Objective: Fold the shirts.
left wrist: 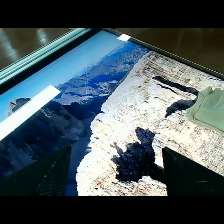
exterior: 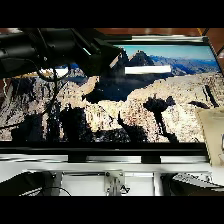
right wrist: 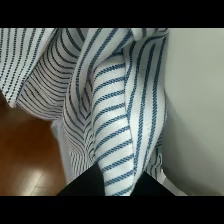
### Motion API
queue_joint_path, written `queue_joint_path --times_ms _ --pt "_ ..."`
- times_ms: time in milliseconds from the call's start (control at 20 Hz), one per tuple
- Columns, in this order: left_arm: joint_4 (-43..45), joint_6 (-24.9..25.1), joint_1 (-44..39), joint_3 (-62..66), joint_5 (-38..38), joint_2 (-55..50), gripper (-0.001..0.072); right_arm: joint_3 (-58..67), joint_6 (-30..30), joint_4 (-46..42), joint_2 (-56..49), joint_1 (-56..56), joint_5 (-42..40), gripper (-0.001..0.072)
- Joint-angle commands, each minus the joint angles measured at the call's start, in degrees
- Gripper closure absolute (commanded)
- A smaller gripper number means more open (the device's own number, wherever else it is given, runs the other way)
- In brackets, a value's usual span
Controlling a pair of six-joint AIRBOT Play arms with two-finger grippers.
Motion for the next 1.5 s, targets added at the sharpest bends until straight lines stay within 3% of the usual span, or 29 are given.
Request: queue_joint_path --times_ms 0,200,250,350,550,950,1250,1450 --pt "0.0 -0.3 -0.7 0.0 -0.1 0.0 0.0034 0.0 -4.9 5.2 -0.9 -0.7 3.4 0.0645" --pt "0.1 -0.3 -0.8 0.0 -0.1 0.0 0.0034 0.0 -8.6 7.6 -0.8 -0.8 6.6 0.0640" --pt "0.1 -0.3 -0.8 0.0 -0.1 0.0 0.0034 0.0 -10.0 7.6 -0.6 -0.8 6.6 0.0608" --pt "0.1 -0.3 -0.8 0.0 -0.1 0.0 0.0034 0.0 -10.4 8.6 0.5 -0.8 5.2 0.0166" --pt "0.1 -0.1 -0.8 0.0 -0.1 0.0 0.0034 -0.1 -11.1 12.0 5.1 -0.8 13.0 0.0165" --pt "6.4 0.9 -0.5 0.0 -0.4 0.0 0.0034 -4.2 -20.1 25.2 7.6 1.5 50.5 0.0163" --pt "8.0 -0.5 0.9 0.0 -2.3 0.0 0.0035 -11.4 -14.8 25.7 8.7 19.5 57.3 0.0164" --pt "8.0 -3.4 5.0 0.0 -7.4 -0.1 0.0034 -18.6 -11.1 24.2 8.7 37.2 51.4 0.0163"
